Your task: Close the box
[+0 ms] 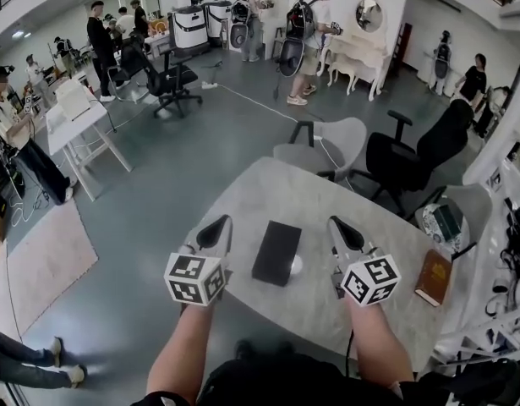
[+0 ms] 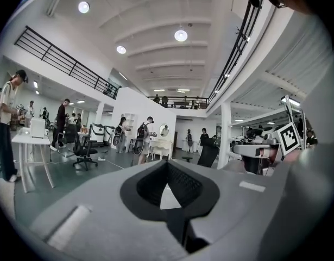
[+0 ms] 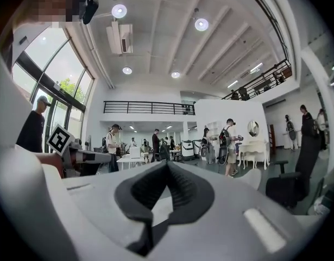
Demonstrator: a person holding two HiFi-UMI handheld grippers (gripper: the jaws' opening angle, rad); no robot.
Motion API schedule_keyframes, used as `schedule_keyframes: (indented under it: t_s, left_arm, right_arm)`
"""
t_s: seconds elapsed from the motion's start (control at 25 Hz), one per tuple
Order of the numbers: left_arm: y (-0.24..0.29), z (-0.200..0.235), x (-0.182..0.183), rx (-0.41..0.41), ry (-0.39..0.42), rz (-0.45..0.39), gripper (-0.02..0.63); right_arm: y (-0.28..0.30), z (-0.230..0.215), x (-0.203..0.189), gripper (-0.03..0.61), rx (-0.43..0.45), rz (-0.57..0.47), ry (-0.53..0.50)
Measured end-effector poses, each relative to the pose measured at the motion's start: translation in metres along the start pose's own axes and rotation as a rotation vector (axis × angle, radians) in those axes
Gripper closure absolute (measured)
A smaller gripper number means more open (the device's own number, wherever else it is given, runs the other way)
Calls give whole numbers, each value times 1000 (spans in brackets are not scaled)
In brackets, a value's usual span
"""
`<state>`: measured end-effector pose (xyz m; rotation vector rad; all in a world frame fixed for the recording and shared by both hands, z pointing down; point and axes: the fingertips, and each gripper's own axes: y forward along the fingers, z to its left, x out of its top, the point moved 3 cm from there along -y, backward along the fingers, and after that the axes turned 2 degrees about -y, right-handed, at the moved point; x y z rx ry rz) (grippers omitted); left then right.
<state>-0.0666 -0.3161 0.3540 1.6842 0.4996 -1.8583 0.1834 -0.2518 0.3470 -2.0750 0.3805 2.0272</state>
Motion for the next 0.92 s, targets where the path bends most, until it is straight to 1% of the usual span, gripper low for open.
schedule_keyframes:
  t_s: [0.12, 0.28, 0.56, 0.92]
  left_arm:
    - [0, -4, -13, 0, 7, 28, 603]
    - [6, -10, -9, -14, 21, 36, 603]
    - [10, -9, -1, -22, 18, 33, 603]
    - [16, -6, -9, -18, 14, 54, 603]
  right_arm:
    - [-5, -4, -3, 577, -17, 2, -16]
    - [-6, -9, 2, 576, -20, -2, -33]
    - [-5, -8, 0, 577, -24, -5, 9]
    - [2, -5, -4, 577, -16, -7, 35]
